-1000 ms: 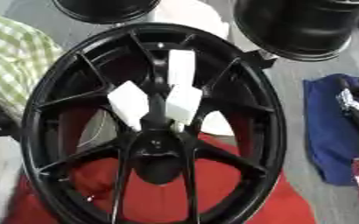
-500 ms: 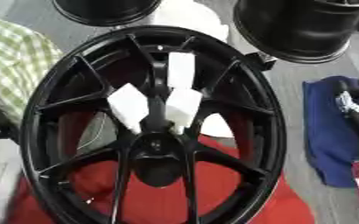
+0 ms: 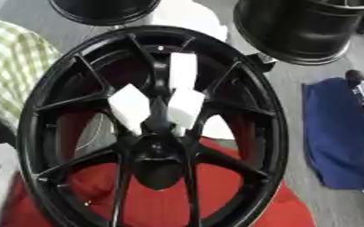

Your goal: Pull the pin out of the wheel hub.

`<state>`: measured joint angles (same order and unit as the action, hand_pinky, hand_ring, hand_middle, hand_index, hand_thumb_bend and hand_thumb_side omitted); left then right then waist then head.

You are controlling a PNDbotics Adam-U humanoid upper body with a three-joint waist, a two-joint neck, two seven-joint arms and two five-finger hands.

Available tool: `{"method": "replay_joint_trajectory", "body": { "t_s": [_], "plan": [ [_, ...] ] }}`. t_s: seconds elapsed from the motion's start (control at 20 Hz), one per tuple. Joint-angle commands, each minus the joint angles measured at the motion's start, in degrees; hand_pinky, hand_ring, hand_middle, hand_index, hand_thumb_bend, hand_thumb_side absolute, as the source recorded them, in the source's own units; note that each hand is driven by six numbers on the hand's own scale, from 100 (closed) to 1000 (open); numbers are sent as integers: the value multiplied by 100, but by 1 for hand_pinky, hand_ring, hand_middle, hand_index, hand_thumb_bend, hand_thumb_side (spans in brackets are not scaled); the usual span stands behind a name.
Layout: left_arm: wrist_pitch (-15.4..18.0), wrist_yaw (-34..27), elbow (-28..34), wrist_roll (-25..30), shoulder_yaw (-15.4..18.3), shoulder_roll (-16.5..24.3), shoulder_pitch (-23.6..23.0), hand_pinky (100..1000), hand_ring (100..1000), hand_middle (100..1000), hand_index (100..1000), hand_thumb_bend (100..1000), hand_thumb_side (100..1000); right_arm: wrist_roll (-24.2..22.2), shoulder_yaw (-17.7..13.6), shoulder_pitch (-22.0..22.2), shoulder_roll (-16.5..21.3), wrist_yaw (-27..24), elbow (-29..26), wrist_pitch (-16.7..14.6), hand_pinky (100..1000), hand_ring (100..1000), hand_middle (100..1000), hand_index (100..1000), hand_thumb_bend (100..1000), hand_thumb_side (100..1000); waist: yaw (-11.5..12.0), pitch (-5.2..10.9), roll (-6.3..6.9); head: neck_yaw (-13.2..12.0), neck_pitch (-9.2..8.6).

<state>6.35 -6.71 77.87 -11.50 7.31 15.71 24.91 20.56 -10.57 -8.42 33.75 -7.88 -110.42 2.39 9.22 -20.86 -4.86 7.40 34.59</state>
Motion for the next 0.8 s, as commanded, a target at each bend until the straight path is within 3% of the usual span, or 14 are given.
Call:
{"method": "replay_joint_trajectory", "body": {
  "t_s": [0.05, 0.25, 0.45, 0.8],
  "plan": [
    [6, 56, 139, -4, 48, 208, 4, 522, 635, 611, 726, 120, 856, -264, 55, -14, 975, -187, -387, 74, 665, 760, 602, 705, 621, 264, -15, 146, -3, -16, -30],
    [0, 76, 169, 14, 45, 271, -42, 522, 635, 611, 727, 119, 858, -770, 215, -155, 2019, -308, -415, 144, 684, 760, 607, 708, 632, 291, -28, 135, -57, 2, -6],
    [-4, 95, 208, 45, 24, 315, -62, 522, 635, 612, 727, 118, 861, -1575, 453, -442, 2942, -111, -417, 273, 729, 762, 626, 720, 654, 316, -8, 111, -129, 29, -20],
    [-20, 125, 277, 106, -15, 372, -83, 523, 636, 613, 727, 114, 863, -2940, 1126, -1417, 3826, 69, -417, 526, 773, 771, 655, 733, 659, 322, 45, 81, -214, 69, -27]
  ]
}}
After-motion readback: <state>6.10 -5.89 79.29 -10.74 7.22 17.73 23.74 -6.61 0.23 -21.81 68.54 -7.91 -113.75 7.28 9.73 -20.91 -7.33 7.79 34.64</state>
